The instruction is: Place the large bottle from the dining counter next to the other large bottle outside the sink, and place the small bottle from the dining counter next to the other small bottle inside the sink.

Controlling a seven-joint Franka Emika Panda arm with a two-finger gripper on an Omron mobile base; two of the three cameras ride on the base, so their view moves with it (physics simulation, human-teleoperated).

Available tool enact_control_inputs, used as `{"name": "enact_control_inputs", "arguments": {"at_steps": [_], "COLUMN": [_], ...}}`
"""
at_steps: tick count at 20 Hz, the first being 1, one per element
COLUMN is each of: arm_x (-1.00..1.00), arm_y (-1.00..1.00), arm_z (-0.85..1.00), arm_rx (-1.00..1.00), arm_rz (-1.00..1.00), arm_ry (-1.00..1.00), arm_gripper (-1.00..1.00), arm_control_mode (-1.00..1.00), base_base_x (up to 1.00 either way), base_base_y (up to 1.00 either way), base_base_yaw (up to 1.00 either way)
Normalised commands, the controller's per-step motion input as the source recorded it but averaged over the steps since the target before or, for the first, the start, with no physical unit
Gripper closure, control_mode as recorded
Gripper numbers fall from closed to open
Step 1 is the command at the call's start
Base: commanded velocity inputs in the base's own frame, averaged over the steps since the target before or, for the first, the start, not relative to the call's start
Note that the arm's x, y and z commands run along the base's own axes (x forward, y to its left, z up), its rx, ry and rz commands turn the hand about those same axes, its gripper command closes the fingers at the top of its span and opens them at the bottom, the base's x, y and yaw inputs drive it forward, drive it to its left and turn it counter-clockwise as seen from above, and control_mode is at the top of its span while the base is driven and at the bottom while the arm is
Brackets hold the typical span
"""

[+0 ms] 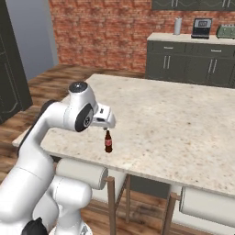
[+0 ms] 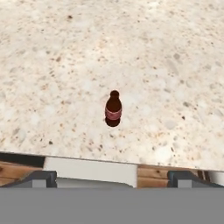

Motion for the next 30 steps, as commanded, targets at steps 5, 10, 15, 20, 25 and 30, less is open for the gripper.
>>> {"name": "enact_control_inputs", "arguments": {"at_steps": [5,10,15,20,25,30], "arm_x": [0.26,0.23,0.20,0.01,0.09,0.20], "arm_y": [0.00,-0.01,0.00,-0.02,-0.02,0.00], "arm_z": [-0.14,-0.09,-0.14,-0.26,-0.20,-0.15], "arm_rx": [0.00,0.00,0.00,0.01,0.00,0.00], "arm_rz": [0.01,0.01,0.00,0.00,0.00,0.00], "arm_ry": [0.00,-0.01,0.00,0.00,0.00,0.00], "arm_gripper": [-1.00,-1.00,-1.00,-1.00,-1.00,-1.00], "arm_control_mode": [-1.00,-1.00,-1.00,-1.00,-1.00,-1.00], "base_base_x": [0.00,0.00,0.00,0.00,0.00,0.00], "base_base_y": [0.00,0.00,0.00,0.00,0.00,0.00], "base_base_yaw": [0.00,0.00,0.00,0.00,0.00,0.00]}}
